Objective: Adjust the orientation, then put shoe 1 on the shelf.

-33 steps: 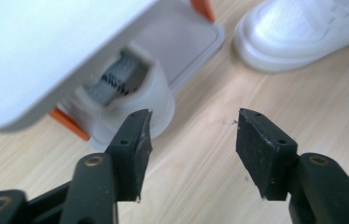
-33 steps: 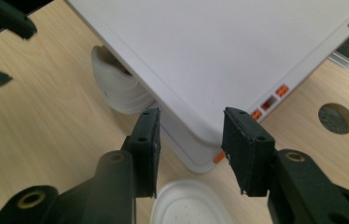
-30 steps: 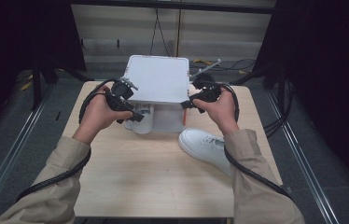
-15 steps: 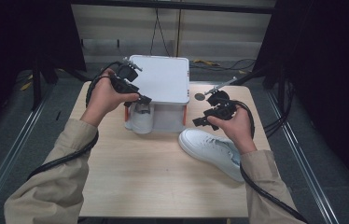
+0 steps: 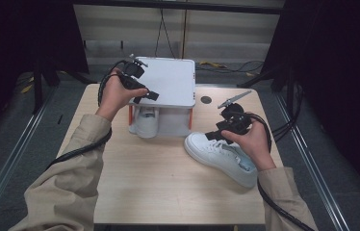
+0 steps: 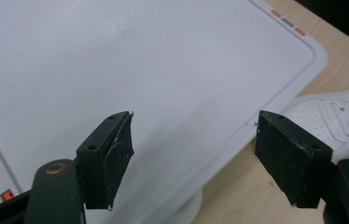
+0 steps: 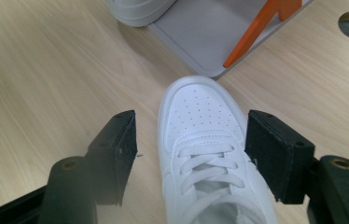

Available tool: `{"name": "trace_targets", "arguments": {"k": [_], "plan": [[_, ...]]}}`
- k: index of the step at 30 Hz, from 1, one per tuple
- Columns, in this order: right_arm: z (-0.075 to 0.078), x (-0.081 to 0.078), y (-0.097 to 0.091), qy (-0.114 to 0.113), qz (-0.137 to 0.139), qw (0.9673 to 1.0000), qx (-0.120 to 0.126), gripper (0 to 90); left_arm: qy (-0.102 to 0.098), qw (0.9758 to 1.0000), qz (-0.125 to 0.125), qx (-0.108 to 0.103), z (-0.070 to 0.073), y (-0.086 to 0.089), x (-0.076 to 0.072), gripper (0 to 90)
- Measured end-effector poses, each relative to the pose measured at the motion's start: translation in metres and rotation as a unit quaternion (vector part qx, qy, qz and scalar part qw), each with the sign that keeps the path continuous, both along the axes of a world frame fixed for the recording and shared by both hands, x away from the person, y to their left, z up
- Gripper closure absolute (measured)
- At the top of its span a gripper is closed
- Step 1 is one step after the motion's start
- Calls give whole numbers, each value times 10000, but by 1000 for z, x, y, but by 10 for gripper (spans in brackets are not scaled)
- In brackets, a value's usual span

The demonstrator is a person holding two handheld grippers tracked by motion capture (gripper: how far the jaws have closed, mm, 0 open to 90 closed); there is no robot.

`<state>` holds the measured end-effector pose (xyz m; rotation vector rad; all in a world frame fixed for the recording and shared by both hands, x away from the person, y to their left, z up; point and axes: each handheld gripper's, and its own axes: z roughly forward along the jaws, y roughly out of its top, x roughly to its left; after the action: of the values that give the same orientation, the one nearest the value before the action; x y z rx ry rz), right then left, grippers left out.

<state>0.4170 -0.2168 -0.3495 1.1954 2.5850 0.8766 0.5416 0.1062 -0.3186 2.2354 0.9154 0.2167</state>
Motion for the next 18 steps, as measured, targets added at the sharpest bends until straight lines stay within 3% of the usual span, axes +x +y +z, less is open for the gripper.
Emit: {"name": "trace_targets", "arguments": {"k": [7,18], "plan": [[-14,-9,-7,123,18,9999,-48,337,-26,9999,96,127,-13,-4,4,289],[-26,-30,-22,249,99,9994,-215,334,-81,9997,215,21,-17,-5,5,314]]}}
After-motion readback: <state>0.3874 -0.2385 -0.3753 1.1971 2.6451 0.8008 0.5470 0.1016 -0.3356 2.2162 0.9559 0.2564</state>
